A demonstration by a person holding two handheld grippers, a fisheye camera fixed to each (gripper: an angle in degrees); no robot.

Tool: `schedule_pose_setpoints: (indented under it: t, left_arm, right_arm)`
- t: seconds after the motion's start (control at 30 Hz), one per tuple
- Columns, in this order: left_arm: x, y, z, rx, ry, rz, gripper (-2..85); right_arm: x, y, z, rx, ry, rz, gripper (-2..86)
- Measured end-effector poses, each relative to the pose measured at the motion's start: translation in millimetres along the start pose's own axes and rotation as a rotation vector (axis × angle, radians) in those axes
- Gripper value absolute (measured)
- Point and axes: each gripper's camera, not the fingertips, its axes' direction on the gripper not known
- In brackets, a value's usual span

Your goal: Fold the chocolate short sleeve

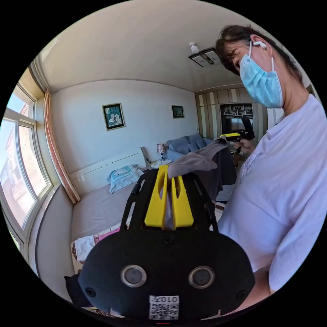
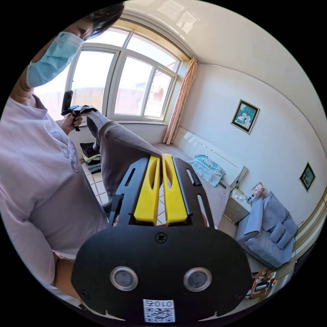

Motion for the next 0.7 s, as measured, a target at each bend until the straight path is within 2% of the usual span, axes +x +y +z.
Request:
schedule_pose_setpoints:
  t: [0.1,0.2,0.23,0.3,0.37,0.47,0.53,0.7]
  left_arm:
    - [-6,-29,-44,0.061,0.012,0.039,-0.5]
    - [-33,-37,-43,0.004,0.004,0.007,-0.6]
    - [-54,-30,-23,-0.053,0.032,-0.030,-0.6]
    - [-97,-5,26,-0.157,0.132,-0.136,-0.6]
    - [-155,45,111,-0.313,0.243,-0.301,-0.6]
    - [-202,75,186,-0.445,0.242,-0.398,-0.6]
    - [-214,60,194,-0.418,0.201,-0.397,-0.6]
    - [-206,-16,128,-0.281,0.056,-0.158,-0.6]
  right_arm:
    - [2,-7,-11,0.116,0.015,-0.025,0.8]
    - [12,-4,17,0.121,0.007,0.003,0.9]
    - [15,-2,31,0.088,0.010,0.019,0.9]
    - [38,15,111,-0.125,-0.009,0.133,1.0]
    - [62,34,176,-0.236,-0.071,0.237,1.0]
    - [97,42,243,-0.327,-0.043,0.338,1.0]
    - [111,27,251,-0.310,0.020,0.355,1.0]
    - [123,0,207,-0.079,0.117,0.250,0.9]
